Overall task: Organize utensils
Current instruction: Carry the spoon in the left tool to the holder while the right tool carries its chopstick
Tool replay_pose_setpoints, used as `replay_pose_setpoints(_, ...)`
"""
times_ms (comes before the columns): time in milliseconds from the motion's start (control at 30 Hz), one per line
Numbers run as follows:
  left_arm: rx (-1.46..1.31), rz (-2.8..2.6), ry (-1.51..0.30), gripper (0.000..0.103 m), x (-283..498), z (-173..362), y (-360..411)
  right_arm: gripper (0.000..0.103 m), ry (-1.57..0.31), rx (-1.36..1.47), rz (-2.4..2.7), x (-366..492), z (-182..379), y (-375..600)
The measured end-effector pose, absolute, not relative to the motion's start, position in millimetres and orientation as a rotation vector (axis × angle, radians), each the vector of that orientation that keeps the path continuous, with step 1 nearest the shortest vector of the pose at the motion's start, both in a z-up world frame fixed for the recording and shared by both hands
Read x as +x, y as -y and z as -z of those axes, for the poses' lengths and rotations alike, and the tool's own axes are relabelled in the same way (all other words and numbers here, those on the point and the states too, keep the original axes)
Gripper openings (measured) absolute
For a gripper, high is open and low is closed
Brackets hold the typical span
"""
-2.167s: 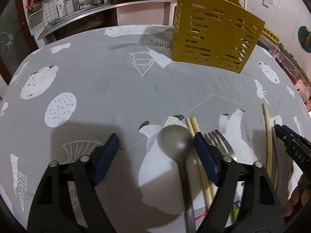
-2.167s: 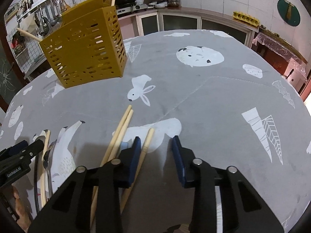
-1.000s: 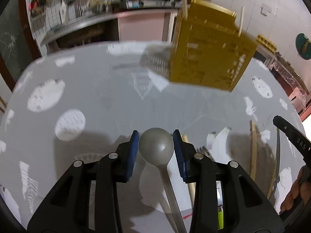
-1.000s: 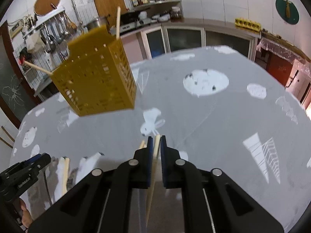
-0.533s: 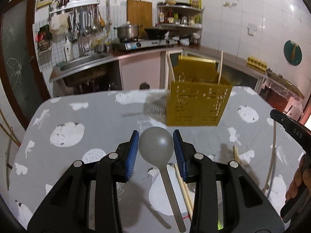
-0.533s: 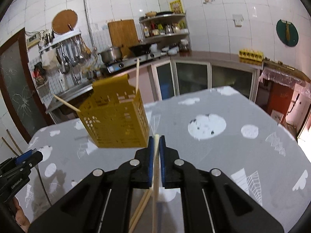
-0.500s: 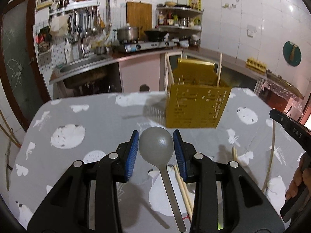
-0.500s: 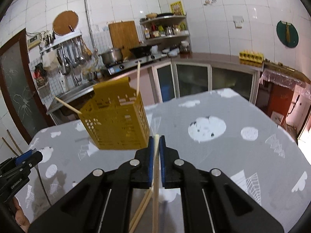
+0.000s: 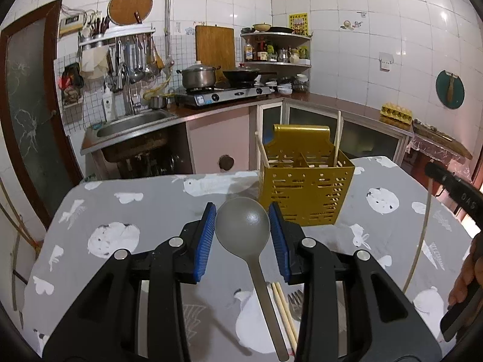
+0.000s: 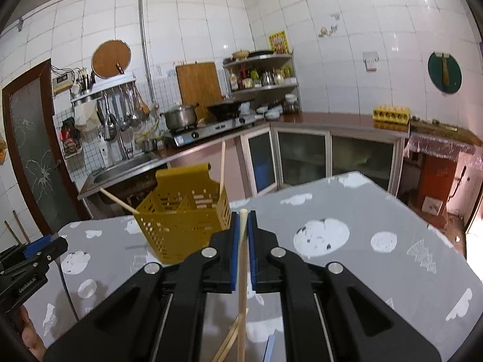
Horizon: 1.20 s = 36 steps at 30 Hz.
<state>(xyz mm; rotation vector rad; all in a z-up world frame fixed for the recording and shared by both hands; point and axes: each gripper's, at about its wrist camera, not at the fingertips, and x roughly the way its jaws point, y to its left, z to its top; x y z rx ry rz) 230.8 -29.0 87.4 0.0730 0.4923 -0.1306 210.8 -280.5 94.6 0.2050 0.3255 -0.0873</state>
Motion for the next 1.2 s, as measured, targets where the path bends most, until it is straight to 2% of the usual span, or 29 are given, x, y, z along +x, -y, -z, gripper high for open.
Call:
replay_pose_setpoints(433,0.109,0.159,-0.372,0.035,253,-121,39,0.006,-0.192,0.148,0.063,225,-140,272)
replay_pose_setpoints(867,0.103,0.186,-0.098,0.035,321,-186,71,0.006,0.003,0.152,0.053,282,-211,266)
replay_pose_setpoints(1033,0.121,0.172,-0.056,0.035,355,-177,90,0.006,0.077,0.163,0.054,306,-219,264)
replay_pose_setpoints(1200,0.141,0.159,-0.051,0.035,378,-152,106,0.006,0.086,0.167,0.048,328,-203,263)
